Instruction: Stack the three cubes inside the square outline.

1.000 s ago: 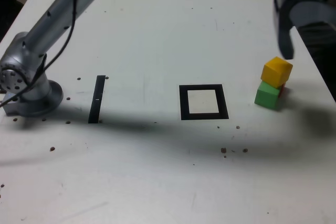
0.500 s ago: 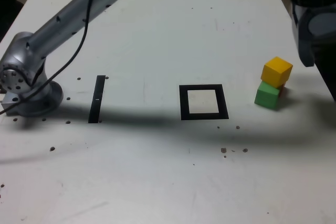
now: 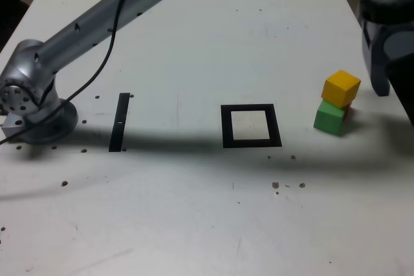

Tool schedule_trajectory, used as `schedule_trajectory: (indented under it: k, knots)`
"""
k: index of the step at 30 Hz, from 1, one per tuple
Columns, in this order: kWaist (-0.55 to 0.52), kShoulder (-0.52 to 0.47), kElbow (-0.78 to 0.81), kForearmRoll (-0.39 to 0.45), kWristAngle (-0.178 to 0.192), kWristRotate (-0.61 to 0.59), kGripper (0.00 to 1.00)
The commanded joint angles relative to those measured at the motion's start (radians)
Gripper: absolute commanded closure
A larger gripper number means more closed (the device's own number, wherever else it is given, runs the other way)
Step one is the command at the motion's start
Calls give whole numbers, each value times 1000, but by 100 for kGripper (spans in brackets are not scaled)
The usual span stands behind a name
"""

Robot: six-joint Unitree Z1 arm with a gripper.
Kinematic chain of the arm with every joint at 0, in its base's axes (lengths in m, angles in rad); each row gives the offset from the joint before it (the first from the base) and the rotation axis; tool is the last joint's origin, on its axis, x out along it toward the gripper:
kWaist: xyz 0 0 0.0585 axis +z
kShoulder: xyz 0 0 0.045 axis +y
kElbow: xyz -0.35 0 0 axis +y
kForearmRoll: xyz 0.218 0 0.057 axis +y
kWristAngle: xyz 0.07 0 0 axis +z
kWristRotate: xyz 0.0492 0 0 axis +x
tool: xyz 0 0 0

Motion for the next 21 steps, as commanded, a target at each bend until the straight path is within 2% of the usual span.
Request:
schedule_trajectory:
  k: [1, 21]
  knots:
    - [5, 5, -2, 7, -4, -7, 1]
    - [24, -7, 50, 94, -10, -36, 1]
